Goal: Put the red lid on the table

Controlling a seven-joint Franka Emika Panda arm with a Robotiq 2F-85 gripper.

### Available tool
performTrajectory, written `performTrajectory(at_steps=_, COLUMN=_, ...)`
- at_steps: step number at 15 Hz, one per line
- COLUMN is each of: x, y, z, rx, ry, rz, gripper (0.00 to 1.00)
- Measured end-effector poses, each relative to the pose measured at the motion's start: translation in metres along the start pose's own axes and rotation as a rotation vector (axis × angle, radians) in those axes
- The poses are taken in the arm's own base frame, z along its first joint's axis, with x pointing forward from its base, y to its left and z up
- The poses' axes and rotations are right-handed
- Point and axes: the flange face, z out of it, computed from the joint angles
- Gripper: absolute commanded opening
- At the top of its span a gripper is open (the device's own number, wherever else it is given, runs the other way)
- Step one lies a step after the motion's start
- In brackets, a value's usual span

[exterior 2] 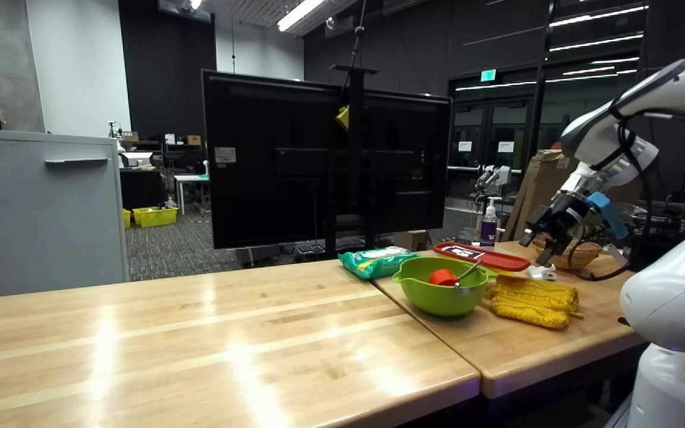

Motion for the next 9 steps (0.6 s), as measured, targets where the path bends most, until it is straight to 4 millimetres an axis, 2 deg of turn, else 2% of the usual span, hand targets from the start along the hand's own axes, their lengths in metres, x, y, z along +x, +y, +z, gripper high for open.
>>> performTrajectory(at_steps=9, x=0.038, y=0.005, z=0.009, rx=0.035, ry=0.020, rz=-0.086, gripper=1.00)
